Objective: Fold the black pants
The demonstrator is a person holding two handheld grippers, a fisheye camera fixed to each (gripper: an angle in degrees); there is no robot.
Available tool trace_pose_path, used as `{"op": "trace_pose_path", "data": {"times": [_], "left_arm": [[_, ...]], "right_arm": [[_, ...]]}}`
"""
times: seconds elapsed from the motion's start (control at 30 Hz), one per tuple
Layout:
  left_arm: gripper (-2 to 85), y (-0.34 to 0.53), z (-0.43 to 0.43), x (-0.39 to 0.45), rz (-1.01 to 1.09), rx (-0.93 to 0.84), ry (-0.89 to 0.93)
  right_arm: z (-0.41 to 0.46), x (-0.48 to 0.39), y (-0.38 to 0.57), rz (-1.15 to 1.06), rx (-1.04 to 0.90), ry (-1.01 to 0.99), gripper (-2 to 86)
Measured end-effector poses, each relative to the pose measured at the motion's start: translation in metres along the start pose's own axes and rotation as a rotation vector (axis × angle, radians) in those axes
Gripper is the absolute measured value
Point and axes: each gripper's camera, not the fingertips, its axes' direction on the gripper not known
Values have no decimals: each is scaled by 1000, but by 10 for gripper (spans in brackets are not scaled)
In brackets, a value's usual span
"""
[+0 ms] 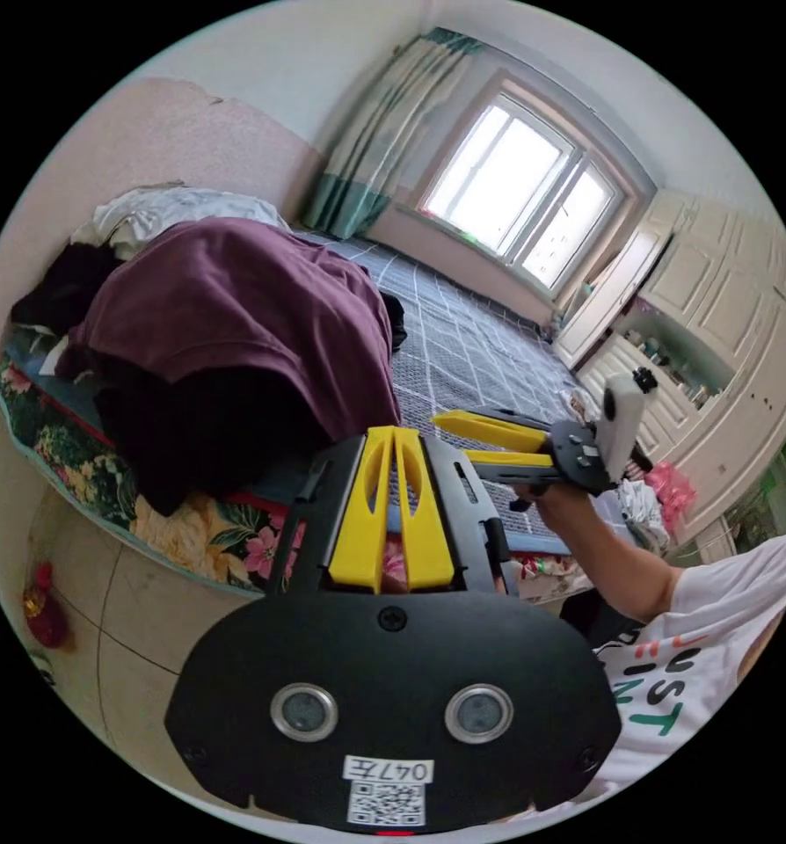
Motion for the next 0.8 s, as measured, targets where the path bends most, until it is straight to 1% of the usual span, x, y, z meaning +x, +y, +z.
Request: {"op": "trace_pose_path", "data": {"times": [0.07,0.13,0.17,0.2,0.23,0.3,0.37,0.43,0.53,0.67,0.8], "left_arm": [[20,1,-8,-13,1,-10,3],[84,0,-15,-24,13,-35,-38],[102,-1,-15,-26,18,-48,-47],[124,-3,-14,-29,34,-86,-57],[141,-5,-12,-33,50,-132,-55],[156,-8,-9,-40,59,-187,-28],[158,-10,-9,-49,55,-206,34],[150,-13,-16,-62,31,-172,143],[139,-14,-34,-80,-6,-81,221],[137,-14,-51,-98,-31,1,199],[143,-11,-68,-123,-119,74,166]], "right_arm": [[25,-3,-11,-27,-63,18,69],[50,-5,-18,-46,-130,59,48],[65,-4,-21,-54,-193,90,23],[71,-3,-24,-49,-211,113,15],[69,-2,-25,-37,-193,113,11],[46,0,-26,16,-71,87,6],[27,-1,-25,19,0,100,4],[8,-5,-22,-6,72,132,3],[-20,-5,-18,-25,146,168,2],[-52,9,-14,24,234,149,2],[-71,16,-7,61,283,133,1]]}}
